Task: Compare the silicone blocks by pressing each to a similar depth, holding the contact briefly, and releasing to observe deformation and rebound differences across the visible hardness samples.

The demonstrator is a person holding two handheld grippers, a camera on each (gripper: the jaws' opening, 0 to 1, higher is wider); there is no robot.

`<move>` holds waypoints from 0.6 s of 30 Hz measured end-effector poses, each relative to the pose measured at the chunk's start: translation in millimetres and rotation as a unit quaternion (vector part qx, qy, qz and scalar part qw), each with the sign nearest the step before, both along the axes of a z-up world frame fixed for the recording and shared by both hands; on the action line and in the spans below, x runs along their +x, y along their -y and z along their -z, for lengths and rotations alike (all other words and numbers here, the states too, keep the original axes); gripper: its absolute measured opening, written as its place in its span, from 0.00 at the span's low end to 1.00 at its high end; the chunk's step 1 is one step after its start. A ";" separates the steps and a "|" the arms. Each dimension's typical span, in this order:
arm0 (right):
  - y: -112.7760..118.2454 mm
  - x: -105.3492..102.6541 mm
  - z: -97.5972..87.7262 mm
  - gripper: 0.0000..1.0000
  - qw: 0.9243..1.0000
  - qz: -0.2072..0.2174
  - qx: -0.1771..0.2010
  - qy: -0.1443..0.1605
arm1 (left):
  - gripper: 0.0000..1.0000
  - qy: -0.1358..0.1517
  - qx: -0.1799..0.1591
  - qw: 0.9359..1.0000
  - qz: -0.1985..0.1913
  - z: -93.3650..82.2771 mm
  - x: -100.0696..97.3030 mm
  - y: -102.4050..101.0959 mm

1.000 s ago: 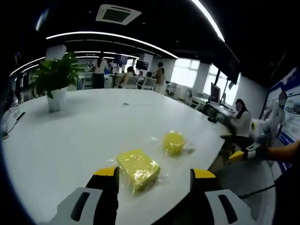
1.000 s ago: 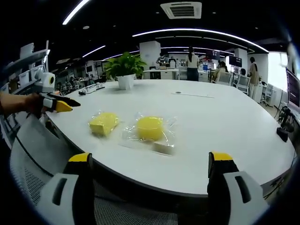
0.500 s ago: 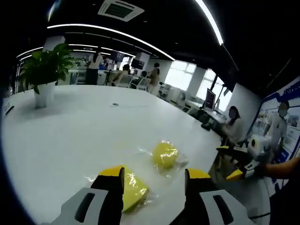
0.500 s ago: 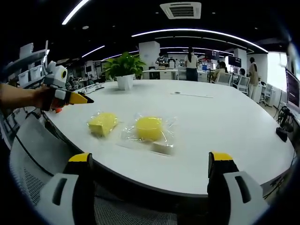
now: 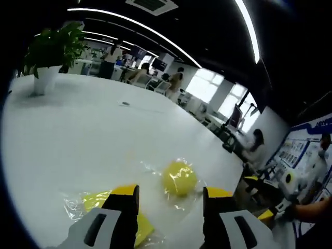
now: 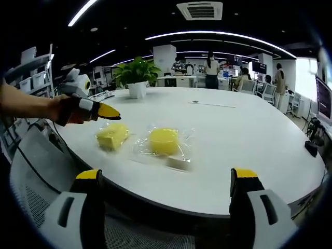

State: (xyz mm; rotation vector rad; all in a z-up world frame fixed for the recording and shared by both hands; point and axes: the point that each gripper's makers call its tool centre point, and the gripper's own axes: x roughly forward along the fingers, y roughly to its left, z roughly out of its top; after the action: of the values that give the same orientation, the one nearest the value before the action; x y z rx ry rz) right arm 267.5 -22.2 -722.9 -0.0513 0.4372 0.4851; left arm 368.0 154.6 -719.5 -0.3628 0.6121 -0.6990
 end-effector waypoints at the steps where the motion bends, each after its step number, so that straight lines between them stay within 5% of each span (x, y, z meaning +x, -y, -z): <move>1: 0.1 0.1 0.0 0.96 1.000 0.000 0.000 0.000 | 0.49 -0.002 -0.002 1.000 -0.001 1.6 1.9 1.0; 18: 1.8 0.8 1.4 0.96 1.000 0.003 -0.002 -0.003 | 0.38 -0.065 -0.028 0.997 -0.034 39.1 36.3 30.9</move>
State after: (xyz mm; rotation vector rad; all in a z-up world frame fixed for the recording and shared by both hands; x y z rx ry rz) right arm 268.3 -24.0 -724.3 -0.0521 0.4449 0.4781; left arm 404.3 123.7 -758.6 -0.4831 0.7015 -0.6311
